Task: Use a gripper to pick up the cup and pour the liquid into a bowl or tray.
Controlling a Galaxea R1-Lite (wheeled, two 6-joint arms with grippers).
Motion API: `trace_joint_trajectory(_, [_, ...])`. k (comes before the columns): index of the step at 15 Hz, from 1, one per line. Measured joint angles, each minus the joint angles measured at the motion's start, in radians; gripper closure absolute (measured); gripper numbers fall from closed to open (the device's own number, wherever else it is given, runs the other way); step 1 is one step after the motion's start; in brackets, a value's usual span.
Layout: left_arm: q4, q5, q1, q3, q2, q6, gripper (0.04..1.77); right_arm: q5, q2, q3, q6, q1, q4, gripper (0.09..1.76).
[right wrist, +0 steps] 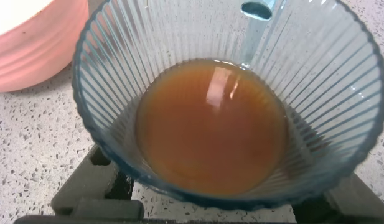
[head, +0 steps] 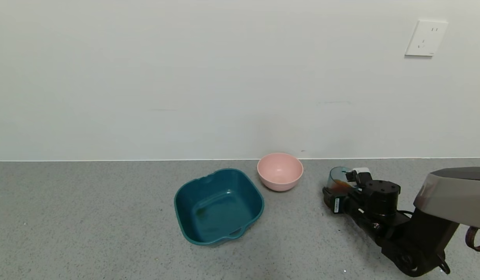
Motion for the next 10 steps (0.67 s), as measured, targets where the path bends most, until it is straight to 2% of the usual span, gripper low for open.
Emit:
trace_joint_trajectory(7, [0.0,0.0,0.0,0.0,0.0,0.0,0.09,0.002,-0.023,0.003,-0.001,-0.01,0.015,0.5])
trace_joint_trajectory(10, [0.0,0.0,0.0,0.0,0.0,0.0,0.09,0.007,-0.079,0.001,-0.003,-0.011,0.091,0.5])
